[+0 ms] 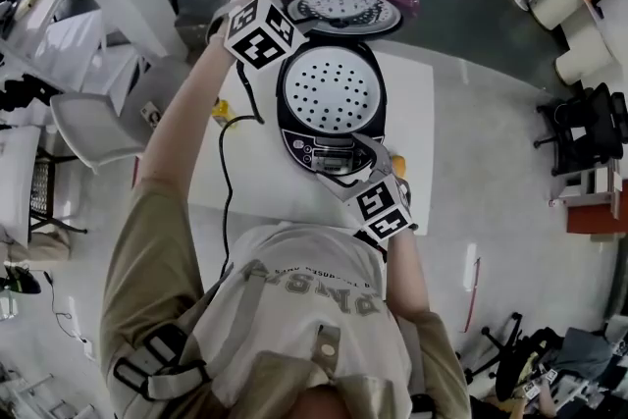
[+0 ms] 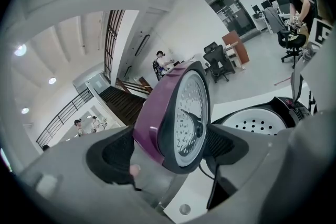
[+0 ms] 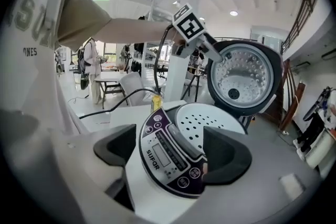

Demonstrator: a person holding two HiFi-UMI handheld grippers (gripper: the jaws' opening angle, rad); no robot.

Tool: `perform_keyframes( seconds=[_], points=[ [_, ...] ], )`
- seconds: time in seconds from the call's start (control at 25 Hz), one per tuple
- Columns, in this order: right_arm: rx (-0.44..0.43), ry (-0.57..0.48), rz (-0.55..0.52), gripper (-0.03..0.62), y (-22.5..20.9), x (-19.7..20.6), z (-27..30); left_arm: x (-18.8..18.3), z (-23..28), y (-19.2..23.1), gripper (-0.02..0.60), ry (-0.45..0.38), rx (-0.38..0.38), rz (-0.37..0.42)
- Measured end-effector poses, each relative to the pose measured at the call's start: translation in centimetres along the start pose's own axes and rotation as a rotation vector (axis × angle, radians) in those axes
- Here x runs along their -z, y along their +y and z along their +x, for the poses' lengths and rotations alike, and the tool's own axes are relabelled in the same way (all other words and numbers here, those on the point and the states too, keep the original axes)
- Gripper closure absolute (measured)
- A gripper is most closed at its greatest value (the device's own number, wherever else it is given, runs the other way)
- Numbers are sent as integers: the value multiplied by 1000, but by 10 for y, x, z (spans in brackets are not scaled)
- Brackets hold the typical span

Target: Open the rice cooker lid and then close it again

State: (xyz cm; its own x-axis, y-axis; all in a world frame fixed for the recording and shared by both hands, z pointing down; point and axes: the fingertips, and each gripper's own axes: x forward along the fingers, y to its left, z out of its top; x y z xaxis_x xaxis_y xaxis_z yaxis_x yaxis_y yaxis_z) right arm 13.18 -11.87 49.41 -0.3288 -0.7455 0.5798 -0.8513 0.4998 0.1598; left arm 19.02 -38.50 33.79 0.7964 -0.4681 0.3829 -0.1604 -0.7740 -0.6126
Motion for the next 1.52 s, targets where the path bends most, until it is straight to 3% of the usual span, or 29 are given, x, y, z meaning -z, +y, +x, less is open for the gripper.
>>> perform_keyframes(
  seconds=[0.72, 0.84, 1.0, 1.16, 1.52],
  points=[
    [127, -173, 170, 200, -49, -7, -27, 21, -13, 13, 138, 3, -59, -51],
    [185, -255, 225, 200, -68, -14, -42, 23, -24, 14, 138, -12, -83, -76],
    [260, -457, 378, 200, -103, -23, -81, 25, -47, 11, 140, -52, -112, -144],
    [242, -580, 510, 200, -137, -22, -113, 30, -65, 4, 150, -56, -104, -176],
    [251, -563, 348, 199, -207, -46, -159, 21, -92, 13, 150, -29, -123, -148]
  ],
)
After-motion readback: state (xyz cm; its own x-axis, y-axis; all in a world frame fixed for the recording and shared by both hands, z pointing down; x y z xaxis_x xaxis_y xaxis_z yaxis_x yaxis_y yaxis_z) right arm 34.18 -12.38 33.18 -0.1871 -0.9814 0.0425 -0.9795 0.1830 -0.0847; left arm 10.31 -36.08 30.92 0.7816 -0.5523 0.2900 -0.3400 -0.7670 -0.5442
